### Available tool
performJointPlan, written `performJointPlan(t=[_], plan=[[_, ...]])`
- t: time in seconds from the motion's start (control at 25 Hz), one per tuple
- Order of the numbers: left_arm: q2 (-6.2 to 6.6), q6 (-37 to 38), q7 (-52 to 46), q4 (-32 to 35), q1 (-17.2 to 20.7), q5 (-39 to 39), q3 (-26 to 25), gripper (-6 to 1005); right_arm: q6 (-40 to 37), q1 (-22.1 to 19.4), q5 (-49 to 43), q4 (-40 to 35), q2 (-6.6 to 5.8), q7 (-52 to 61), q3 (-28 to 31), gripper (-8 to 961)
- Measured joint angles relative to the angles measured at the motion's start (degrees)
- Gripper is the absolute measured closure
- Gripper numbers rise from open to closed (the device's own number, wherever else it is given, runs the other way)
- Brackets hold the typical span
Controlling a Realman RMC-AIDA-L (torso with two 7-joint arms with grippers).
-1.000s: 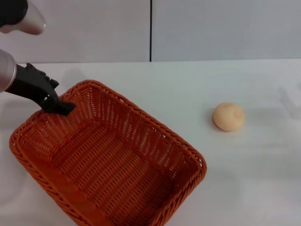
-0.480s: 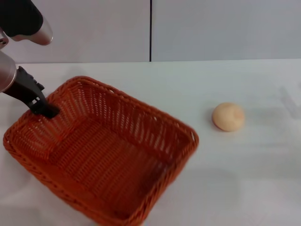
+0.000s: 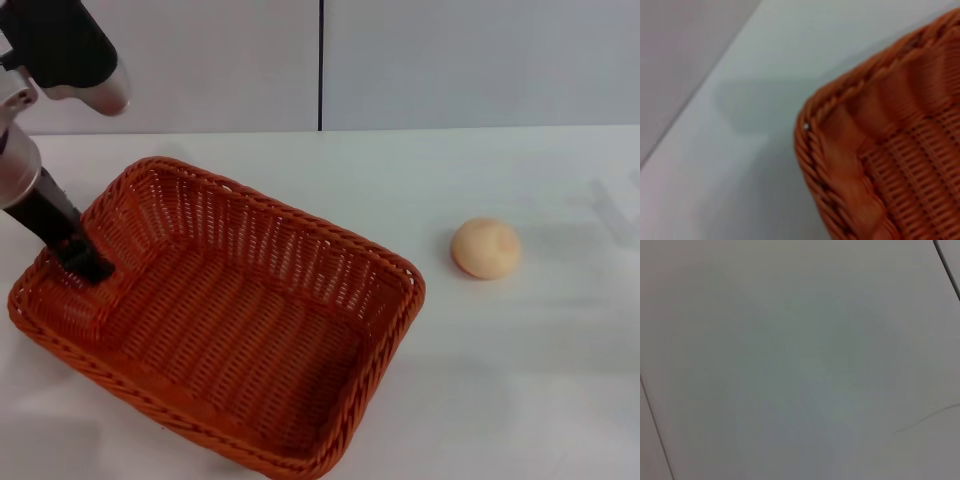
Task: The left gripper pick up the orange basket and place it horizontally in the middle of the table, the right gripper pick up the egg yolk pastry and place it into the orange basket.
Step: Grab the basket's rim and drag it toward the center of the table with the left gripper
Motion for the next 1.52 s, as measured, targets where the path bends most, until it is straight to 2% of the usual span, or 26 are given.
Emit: performJointPlan(t=[0.16, 0.56, 0.8, 0.92, 1.24, 1.44, 1.52], plan=[[0.12, -1.55, -1.87, 1.2, -0.86, 0.11, 1.12, 306, -0.25, 0.15, 0.01, 0.43, 0.0, -0.01, 0.0, 298], [0.17, 2.67, -5.48, 3.24, -0.68, 0.23, 2.52, 308, -0.69, 0.12, 0.01, 0.69, 0.0, -0.14, -0.1, 299], [0.04, 5.28, -6.34, 5.07, -0.48, 0.21, 2.62, 535, -0.69, 0.16, 0.01, 0.99, 0.0, -0.17, -0.07, 300], [0.13, 5.28, -6.93, 5.9, -0.93, 0.19, 2.07, 704, -0.69, 0.37, 0.01, 1.11, 0.0, -0.18, -0.03, 299], [0.14, 3.64, -7.64, 6.9, -2.48, 0.18, -1.34, 751, -1.01, 0.95, 0.01, 1.27, 0.0, -0.18, -0.04, 299], [0.11, 1.58, -9.28, 7.99, -4.49, -0.09, -5.53, 752, -1.3, 1.31, 0.0, 1.27, 0.0, -0.18, -0.32, 300], [0.0, 0.43, -10.68, 8.33, -5.84, -0.31, -9.34, 752, -1.35, 1.4, 0.01, 1.27, 0.0, -0.17, -0.08, 300]])
